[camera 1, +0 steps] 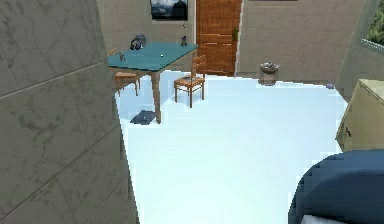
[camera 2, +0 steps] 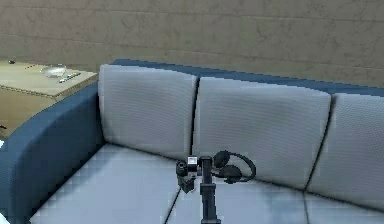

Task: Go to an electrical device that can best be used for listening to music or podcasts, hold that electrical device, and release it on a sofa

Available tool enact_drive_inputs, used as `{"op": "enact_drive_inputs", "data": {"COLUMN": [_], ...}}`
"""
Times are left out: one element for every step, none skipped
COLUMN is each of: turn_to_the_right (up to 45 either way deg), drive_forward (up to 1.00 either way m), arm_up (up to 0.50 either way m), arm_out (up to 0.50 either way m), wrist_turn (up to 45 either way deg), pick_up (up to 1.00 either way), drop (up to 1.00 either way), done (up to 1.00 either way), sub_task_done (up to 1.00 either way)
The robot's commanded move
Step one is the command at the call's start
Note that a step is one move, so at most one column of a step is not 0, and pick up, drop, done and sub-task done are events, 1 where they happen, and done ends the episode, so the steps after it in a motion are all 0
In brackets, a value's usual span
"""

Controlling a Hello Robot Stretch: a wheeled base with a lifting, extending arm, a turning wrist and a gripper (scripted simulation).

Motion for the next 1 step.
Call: {"op": "enact_drive_inputs", "data": {"turn_to_the_right": [0.0], "drive_forward": [0.00], "arm_up": [0.00], "arm_out": [0.00], "wrist_turn": [0.0], "pick_up": [0.00], "drop": [1.00], "done": [0.00], "sub_task_done": [0.00]}}
